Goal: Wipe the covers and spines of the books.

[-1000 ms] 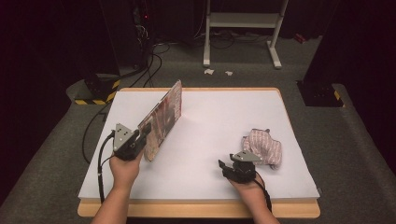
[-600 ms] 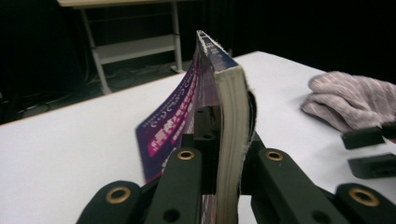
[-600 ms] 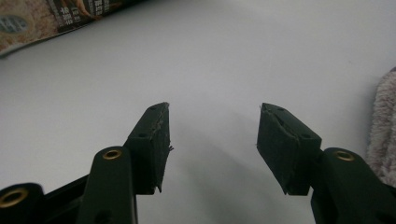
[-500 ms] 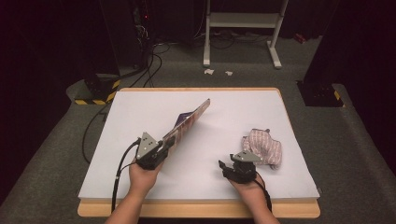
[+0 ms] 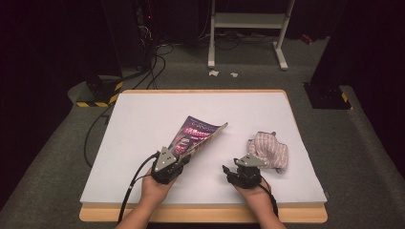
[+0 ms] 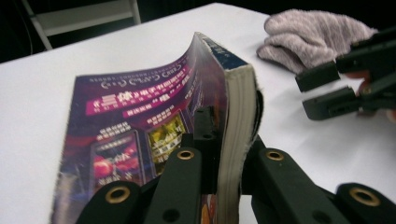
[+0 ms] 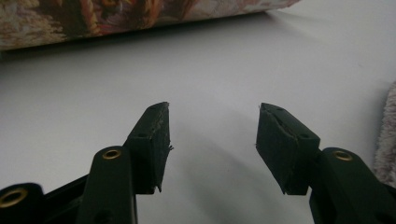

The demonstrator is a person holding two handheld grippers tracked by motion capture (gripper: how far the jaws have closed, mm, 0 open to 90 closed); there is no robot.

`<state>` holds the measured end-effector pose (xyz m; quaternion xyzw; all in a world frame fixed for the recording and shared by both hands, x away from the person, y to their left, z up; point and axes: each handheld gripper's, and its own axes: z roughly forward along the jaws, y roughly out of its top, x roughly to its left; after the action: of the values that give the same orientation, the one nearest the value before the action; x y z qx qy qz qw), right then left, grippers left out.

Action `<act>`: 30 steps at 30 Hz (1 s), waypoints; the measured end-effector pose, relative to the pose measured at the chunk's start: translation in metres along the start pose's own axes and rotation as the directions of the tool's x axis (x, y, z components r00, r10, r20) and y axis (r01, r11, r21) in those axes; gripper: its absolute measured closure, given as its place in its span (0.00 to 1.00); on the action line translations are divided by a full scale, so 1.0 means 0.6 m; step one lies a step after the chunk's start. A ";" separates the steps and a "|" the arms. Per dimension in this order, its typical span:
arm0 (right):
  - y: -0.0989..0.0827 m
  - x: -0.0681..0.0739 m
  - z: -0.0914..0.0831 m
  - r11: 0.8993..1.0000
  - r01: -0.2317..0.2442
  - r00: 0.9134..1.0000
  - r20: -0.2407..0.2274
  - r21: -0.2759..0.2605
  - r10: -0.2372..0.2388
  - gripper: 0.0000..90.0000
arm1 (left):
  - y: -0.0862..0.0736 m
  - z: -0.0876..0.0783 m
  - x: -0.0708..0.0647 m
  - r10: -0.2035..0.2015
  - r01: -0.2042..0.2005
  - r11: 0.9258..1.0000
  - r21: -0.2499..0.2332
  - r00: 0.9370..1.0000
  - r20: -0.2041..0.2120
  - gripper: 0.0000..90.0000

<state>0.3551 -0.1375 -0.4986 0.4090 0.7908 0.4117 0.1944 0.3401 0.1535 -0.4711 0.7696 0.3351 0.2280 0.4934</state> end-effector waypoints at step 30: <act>0.027 -0.110 -0.085 0.994 0.011 0.969 0.246 -0.108 0.016 0.35 | -0.045 0.000 0.002 -0.068 0.067 0.998 0.009 0.996 0.057 0.92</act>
<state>0.3692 -0.2107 -0.4578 0.4466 0.7366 0.4003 0.3125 0.3329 0.1621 -0.4956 0.7657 0.3475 0.1879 0.5076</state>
